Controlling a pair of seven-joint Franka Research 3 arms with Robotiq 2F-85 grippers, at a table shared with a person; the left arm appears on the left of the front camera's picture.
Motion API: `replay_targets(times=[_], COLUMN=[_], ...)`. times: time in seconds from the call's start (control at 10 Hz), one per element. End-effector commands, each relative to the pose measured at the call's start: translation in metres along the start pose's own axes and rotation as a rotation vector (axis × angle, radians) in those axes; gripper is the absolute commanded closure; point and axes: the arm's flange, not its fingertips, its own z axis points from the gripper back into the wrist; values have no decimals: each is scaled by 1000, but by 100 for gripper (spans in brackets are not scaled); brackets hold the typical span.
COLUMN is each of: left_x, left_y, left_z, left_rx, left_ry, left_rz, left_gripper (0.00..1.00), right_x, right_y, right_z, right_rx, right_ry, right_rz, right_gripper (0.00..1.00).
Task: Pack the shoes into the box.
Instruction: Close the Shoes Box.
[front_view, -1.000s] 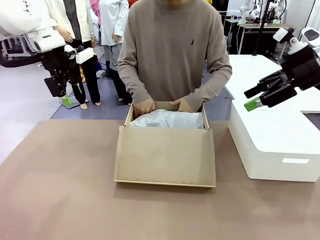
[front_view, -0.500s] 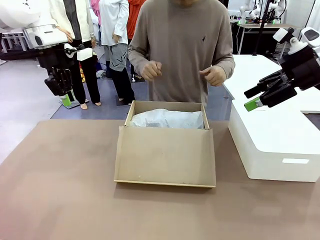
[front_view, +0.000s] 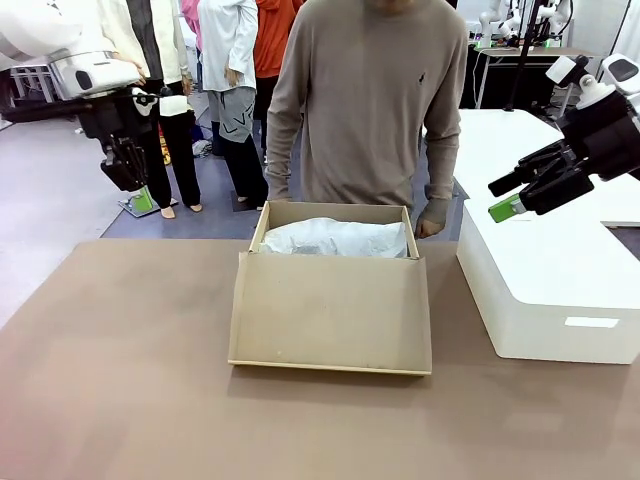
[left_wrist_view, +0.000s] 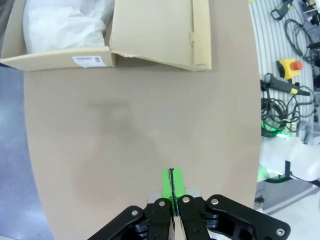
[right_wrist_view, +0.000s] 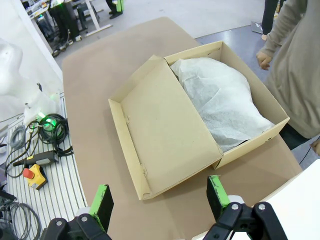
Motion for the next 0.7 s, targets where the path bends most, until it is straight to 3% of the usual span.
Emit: replay_targets(times=[0.0,0.1,0.2,0.3,0.6], left_x=[0,0,-1,0,0], left_y=[1,1,1,0,1], left_z=[6,6,11,1,3], left_rx=[-22,6,130,-3,29], left_ry=[-36,-17,143,-6,35], left_rz=[33,23,-13,8,-4], left_gripper=[100,100,100,100,100], right_x=[2,2,2,2,2], right_y=[-3,-3,-3,-3,-3], right_z=[-2,-2,-2,-2,-2], right_rx=[8,8,8,8,8], right_ry=[-37,-37,-37,-37,-37], right_rz=[19,19,19,19,19], right_gripper=[0,0,0,0,0])
